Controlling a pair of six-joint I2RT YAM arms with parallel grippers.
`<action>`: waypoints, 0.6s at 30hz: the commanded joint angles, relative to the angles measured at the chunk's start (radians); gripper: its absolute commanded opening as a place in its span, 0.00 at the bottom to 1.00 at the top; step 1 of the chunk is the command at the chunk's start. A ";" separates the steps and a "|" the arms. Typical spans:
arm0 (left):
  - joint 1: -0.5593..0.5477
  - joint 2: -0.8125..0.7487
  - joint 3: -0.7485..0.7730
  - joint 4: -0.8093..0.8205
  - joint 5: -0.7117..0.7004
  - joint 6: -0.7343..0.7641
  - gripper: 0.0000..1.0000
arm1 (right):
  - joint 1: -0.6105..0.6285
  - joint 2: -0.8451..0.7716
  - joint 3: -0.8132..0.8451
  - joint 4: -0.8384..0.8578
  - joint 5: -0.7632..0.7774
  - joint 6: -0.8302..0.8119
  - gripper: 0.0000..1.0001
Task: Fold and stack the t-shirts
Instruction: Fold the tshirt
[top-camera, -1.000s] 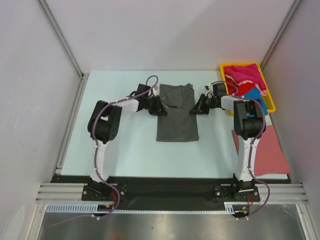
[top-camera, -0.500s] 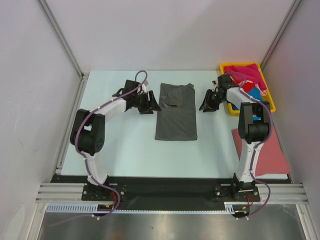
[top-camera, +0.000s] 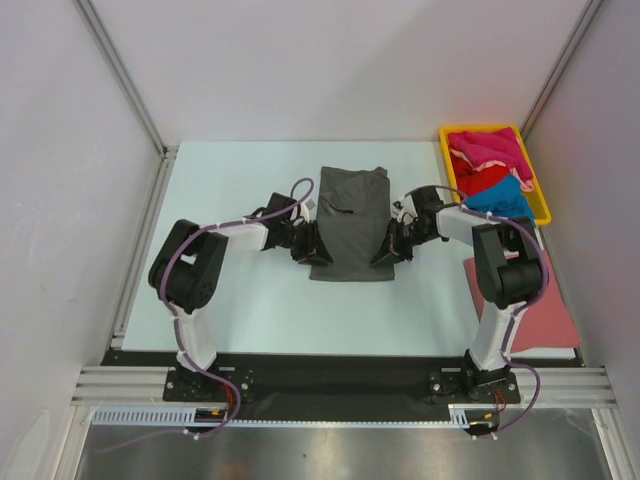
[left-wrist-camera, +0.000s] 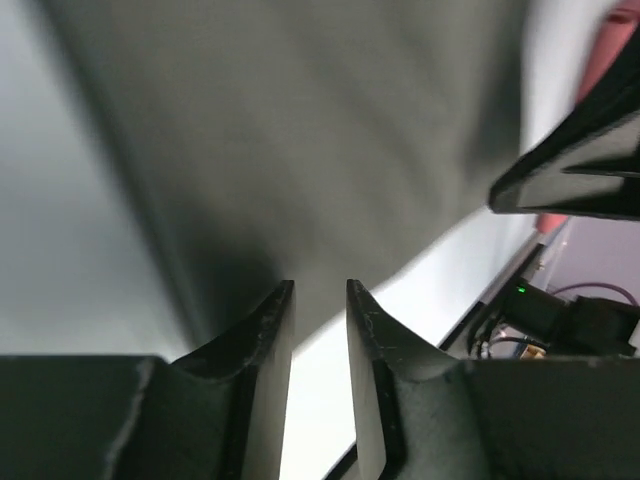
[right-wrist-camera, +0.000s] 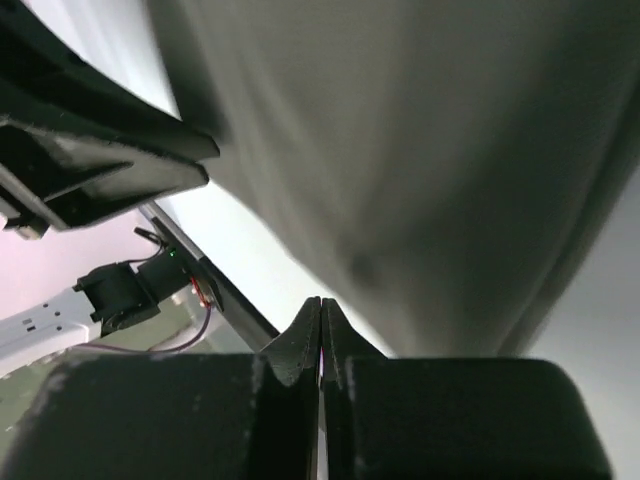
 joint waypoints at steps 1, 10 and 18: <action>0.008 0.066 0.013 0.022 0.008 -0.002 0.32 | -0.025 0.087 0.018 0.012 -0.097 -0.028 0.00; 0.009 0.090 -0.071 -0.030 -0.060 0.038 0.28 | -0.159 0.038 -0.184 -0.039 -0.011 -0.100 0.00; -0.010 -0.077 -0.105 -0.119 -0.141 0.092 0.53 | -0.206 -0.133 -0.186 -0.145 0.205 -0.131 0.17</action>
